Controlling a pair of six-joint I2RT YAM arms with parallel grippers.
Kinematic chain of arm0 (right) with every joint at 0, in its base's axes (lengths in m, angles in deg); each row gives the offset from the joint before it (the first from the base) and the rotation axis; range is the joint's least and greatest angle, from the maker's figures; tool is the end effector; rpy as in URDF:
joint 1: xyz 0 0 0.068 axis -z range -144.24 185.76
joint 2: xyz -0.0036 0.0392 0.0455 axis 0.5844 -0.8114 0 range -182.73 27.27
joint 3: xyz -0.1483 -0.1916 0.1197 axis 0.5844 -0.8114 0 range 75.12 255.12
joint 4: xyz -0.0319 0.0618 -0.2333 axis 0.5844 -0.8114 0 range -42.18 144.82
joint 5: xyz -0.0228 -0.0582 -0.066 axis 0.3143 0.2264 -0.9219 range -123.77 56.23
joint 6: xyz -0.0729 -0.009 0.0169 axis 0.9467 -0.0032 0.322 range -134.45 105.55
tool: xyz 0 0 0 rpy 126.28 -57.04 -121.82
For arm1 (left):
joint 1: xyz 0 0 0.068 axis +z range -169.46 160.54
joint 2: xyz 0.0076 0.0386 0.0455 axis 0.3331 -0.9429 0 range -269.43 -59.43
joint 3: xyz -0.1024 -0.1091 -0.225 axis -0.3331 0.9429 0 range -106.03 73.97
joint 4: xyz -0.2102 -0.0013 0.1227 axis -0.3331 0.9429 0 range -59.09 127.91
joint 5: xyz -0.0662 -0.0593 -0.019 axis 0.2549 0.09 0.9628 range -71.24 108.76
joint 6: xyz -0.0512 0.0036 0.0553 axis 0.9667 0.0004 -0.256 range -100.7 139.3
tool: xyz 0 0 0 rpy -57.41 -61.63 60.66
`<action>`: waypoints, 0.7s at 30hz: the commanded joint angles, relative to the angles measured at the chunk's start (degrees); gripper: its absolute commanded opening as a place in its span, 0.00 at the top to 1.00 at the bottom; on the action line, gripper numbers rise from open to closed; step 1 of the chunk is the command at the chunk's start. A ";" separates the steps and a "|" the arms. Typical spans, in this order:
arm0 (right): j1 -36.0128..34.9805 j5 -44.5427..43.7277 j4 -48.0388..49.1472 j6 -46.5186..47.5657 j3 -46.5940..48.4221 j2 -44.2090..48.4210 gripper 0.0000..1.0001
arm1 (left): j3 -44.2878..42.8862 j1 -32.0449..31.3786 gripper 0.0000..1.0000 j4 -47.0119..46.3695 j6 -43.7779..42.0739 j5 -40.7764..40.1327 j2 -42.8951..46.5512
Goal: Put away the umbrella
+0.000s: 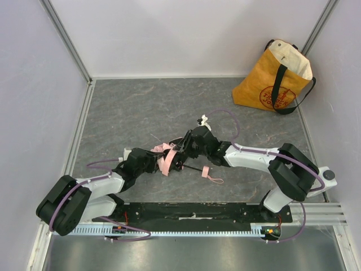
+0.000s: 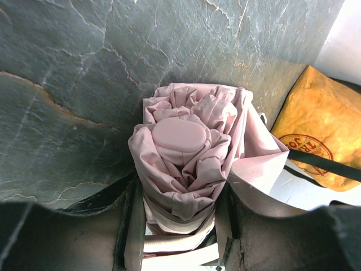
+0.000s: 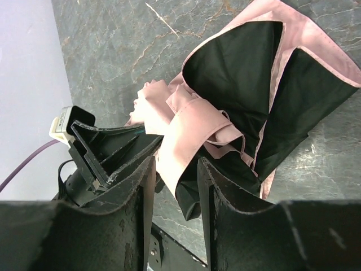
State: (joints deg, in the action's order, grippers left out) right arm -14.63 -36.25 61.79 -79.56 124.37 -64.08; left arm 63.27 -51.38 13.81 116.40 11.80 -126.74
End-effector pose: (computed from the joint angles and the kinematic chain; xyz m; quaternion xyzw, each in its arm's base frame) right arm 0.2229 0.2650 0.1889 0.1235 0.8787 0.3794 0.2620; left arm 0.1733 -0.0988 0.1120 -0.5081 0.7468 -0.3606 0.2328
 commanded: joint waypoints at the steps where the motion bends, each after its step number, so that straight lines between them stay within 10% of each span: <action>1: 0.21 1.52 5.52 -2.49 -1.79 1.00 0.57 | 2.44 -0.16 0.98 10.07 -0.68 -0.95 -1.51; 12: 0.29 4.77 19.75 -8.98 -3.20 -4.62 0.74 | 2.61 -0.07 0.98 10.33 -0.77 -0.95 -0.90; 21: 0.47 6.26 21.86 -12.24 -4.78 -7.61 0.62 | 2.26 -0.07 0.98 10.16 -0.68 -0.69 -0.81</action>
State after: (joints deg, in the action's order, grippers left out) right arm -14.48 -30.26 79.25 -89.67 120.42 -71.38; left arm 63.34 -51.38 13.92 116.38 11.80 -126.44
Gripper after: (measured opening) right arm 0.371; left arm 0.502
